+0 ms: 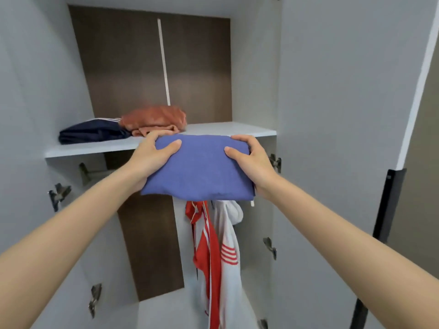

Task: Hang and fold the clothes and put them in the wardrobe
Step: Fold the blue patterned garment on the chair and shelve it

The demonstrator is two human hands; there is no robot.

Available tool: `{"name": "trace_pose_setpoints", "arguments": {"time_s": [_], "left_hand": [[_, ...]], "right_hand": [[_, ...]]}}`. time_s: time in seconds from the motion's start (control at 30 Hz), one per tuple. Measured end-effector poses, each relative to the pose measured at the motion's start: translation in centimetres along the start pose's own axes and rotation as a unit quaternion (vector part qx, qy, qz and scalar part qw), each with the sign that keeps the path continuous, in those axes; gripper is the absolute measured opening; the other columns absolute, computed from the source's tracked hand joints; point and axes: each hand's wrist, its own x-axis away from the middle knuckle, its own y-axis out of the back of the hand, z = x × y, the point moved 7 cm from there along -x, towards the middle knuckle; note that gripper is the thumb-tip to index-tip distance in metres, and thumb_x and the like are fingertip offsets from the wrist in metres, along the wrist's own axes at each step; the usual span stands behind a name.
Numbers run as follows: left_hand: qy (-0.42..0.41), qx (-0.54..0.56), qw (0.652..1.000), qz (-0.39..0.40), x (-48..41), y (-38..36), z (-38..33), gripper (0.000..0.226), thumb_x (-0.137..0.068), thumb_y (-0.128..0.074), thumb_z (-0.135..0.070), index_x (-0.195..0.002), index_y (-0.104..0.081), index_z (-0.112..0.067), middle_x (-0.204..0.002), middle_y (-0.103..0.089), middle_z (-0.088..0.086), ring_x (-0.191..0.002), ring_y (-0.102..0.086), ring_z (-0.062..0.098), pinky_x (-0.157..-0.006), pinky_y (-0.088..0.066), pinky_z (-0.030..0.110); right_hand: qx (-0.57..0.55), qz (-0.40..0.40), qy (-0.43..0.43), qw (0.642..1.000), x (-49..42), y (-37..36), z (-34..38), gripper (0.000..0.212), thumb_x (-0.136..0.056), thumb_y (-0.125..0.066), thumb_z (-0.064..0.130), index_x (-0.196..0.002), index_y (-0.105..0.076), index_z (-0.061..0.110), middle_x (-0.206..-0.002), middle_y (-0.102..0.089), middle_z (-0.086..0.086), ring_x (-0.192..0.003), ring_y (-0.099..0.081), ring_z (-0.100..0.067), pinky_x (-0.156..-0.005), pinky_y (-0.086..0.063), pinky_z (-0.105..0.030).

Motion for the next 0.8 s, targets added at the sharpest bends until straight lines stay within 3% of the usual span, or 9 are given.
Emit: {"name": "trace_pose_setpoints", "arguments": {"time_s": [0.07,0.17,0.33,0.47,0.53,0.7,0.8], "left_hand": [[-0.021,-0.017,0.999,-0.032,-3.5,0.5,-0.3,0.037,-0.09,-0.062,-0.035,-0.124,-0.054,-0.023,-0.117,-0.051,-0.012,-0.103,-0.049,0.006,-0.076,-0.035,0.011],[-0.028,-0.033,0.997,-0.06,-8.2,1.4,0.2,0.037,-0.091,-0.061,-0.035,-0.125,-0.053,-0.023,-0.117,-0.051,-0.012,-0.104,-0.049,0.006,-0.083,-0.036,0.017],[-0.008,-0.023,0.992,-0.121,-14.3,5.3,2.1,0.038,-0.092,-0.061,-0.032,-0.127,-0.051,-0.021,-0.119,-0.051,-0.009,-0.099,-0.051,0.004,-0.068,-0.036,0.009],[0.007,-0.001,0.981,-0.192,-17.7,9.8,4.2,0.034,-0.092,-0.061,-0.029,-0.123,-0.052,-0.021,-0.121,-0.052,-0.008,-0.106,-0.052,0.01,-0.079,-0.04,0.016],[0.013,0.014,0.973,-0.229,-19.1,12.2,5.3,0.033,-0.092,-0.062,-0.027,-0.123,-0.051,-0.021,-0.12,-0.053,-0.007,-0.105,-0.053,0.012,-0.083,-0.041,0.021],[0.016,0.034,0.952,-0.305,-23.1,17.6,8.2,0.04,-0.095,-0.057,-0.024,-0.132,-0.044,-0.016,-0.117,-0.049,-0.005,-0.098,-0.049,0.01,-0.065,-0.038,0.006],[0.029,0.086,0.944,-0.318,-26.0,19.9,10.8,0.04,-0.097,-0.052,-0.021,-0.135,-0.038,-0.019,-0.126,-0.05,0.001,-0.102,-0.052,0.017,-0.081,-0.047,0.025]], "right_hand": [[0.0,0.008,0.02,1.0,-4.2,-0.7,0.1,0.03,-0.089,-0.065,0.027,-0.117,-0.053,0.028,-0.114,-0.056,0.013,-0.109,-0.058,-0.012,-0.091,-0.049,-0.029],[0.009,0.03,0.054,0.998,-10.2,-2.3,0.3,0.031,-0.09,-0.064,0.025,-0.119,-0.052,0.027,-0.114,-0.053,0.014,-0.108,-0.055,-0.009,-0.087,-0.046,-0.022],[0.018,0.092,0.088,0.992,-18.5,-8.1,1.1,0.034,-0.092,-0.061,0.025,-0.123,-0.048,0.024,-0.111,-0.05,0.014,-0.106,-0.053,-0.01,-0.083,-0.046,-0.019],[0.047,0.143,0.097,0.984,-24.2,-14.3,1.7,0.038,-0.094,-0.055,0.024,-0.129,-0.042,0.027,-0.126,-0.049,0.006,-0.114,-0.051,-0.017,-0.098,-0.044,-0.033],[0.075,0.17,0.126,0.974,-26.7,-17.6,2.5,0.041,-0.095,-0.05,0.019,-0.134,-0.038,0.026,-0.131,-0.046,0.005,-0.119,-0.048,-0.019,-0.103,-0.039,-0.033],[0.16,0.21,0.24,0.934,-32.7,-26.1,5.3,0.043,-0.096,-0.044,0.006,-0.137,-0.035,0.017,-0.144,-0.043,0.0,-0.129,-0.041,-0.021,-0.096,-0.028,-0.02],[0.189,0.228,0.261,0.919,-36.7,-31.5,5.8,0.044,-0.096,-0.043,0.005,-0.138,-0.035,0.019,-0.142,-0.045,-0.005,-0.126,-0.043,-0.024,-0.095,-0.031,-0.024]]}}
